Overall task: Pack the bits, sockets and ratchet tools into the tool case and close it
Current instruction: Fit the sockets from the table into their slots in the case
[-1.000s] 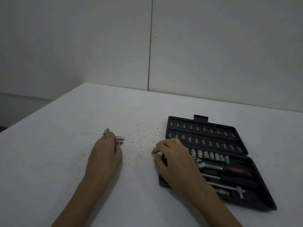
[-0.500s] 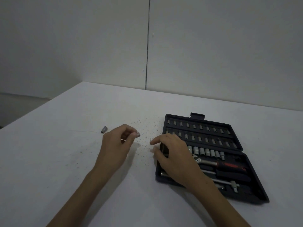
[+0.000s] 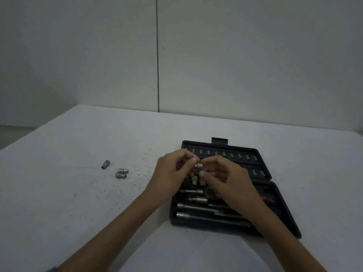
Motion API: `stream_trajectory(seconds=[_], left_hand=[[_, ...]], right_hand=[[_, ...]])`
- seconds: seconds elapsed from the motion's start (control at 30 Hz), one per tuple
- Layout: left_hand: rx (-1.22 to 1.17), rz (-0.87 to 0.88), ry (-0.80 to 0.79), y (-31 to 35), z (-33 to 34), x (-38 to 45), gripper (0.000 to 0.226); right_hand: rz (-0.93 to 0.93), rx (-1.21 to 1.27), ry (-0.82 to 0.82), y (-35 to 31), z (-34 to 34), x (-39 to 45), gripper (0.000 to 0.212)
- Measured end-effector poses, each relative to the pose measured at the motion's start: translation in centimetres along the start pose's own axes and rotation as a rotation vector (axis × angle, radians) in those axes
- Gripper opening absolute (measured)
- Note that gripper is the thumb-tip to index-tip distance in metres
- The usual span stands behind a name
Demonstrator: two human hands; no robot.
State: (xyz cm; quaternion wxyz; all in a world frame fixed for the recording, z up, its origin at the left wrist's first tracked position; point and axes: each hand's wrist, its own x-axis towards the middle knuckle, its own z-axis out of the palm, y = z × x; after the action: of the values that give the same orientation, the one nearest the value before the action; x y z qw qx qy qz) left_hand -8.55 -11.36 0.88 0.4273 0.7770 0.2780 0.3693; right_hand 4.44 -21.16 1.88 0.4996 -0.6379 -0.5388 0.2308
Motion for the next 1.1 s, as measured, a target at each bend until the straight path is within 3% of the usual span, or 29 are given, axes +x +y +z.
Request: stream_trajectory(seconds=[0.53,0.87,1.1], left_hand=[[0.15,0.147,-0.052,-0.9,2.1,-0.7,0.009],[0.38,0.333,-0.29,-1.3,2.5,-1.4,0.038],[0.415,0.348,-0.325,-1.0,2.5,-1.7,0.045]], right_hand=[[0.069,-0.001,0.066,1.5,-3.1,-0.7,0.013],[0.214,-0.03,0.102,1.3,-6.6,-1.0,0.011],[0.383,-0.223,0.18,2.1,-9.2,-1.3,0.005]])
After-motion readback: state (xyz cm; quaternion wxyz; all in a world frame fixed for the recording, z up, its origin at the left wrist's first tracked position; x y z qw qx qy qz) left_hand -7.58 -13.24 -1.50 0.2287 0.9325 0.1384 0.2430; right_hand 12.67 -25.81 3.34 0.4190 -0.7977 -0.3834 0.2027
